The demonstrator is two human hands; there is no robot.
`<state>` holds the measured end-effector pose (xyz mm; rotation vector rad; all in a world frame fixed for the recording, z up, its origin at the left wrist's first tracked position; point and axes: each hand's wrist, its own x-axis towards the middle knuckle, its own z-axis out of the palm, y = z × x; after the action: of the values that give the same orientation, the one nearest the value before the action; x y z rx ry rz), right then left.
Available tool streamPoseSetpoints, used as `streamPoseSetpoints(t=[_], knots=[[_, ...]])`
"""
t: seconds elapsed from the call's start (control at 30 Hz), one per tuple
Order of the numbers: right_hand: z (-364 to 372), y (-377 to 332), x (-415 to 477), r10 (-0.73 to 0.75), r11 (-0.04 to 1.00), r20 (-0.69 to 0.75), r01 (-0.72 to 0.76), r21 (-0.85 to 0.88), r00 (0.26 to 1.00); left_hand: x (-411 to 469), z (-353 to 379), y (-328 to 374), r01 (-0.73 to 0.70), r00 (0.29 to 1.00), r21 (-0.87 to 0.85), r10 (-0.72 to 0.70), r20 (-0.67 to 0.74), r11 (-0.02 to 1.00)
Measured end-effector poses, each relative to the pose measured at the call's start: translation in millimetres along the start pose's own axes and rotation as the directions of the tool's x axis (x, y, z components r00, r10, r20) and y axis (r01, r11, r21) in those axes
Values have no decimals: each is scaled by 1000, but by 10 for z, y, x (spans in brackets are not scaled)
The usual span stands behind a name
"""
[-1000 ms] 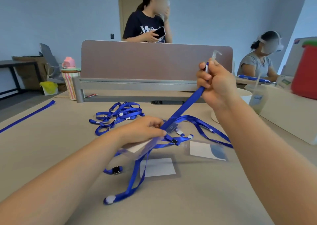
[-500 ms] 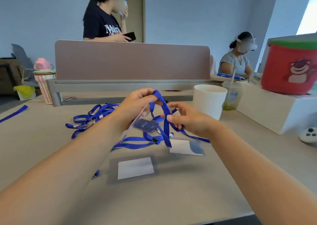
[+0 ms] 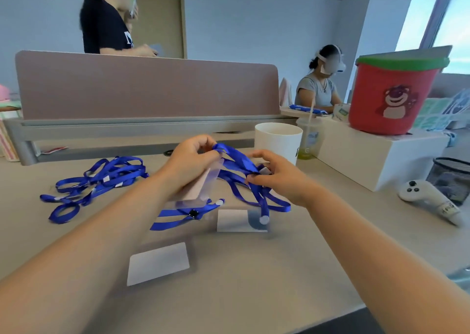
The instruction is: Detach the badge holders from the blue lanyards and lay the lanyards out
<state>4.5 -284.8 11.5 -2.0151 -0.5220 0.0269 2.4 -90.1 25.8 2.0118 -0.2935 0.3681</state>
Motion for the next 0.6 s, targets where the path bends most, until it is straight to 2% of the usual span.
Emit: streamPoseSetpoints(t=[0.1, 0.2, 0.27, 0.4, 0.5, 0.6], knots=[[-115, 81, 84, -48, 985, -80, 60, 159, 996, 139, 18, -132, 9, 999, 159, -17, 47, 987], [-195, 141, 247, -90, 984, -163, 112, 137, 983, 287, 72, -222, -7, 989, 187, -20, 145, 982], [-254, 177, 399, -93, 987, -249, 123, 108, 964, 412, 80, -301, 5, 995, 161, -20, 93, 987], [-500, 157, 805, -141, 990, -479, 111, -90, 866, 641, 36, -431, 39, 985, 102, -21, -172, 994], [-741, 79, 1174, -217, 968, -575, 96, -233, 789, 757, 24, -469, 44, 974, 103, -20, -225, 994], [-908, 85, 1509, -269, 905, -610, -21, -424, 746, 860, 5, -542, 42, 968, 46, -30, -247, 998]])
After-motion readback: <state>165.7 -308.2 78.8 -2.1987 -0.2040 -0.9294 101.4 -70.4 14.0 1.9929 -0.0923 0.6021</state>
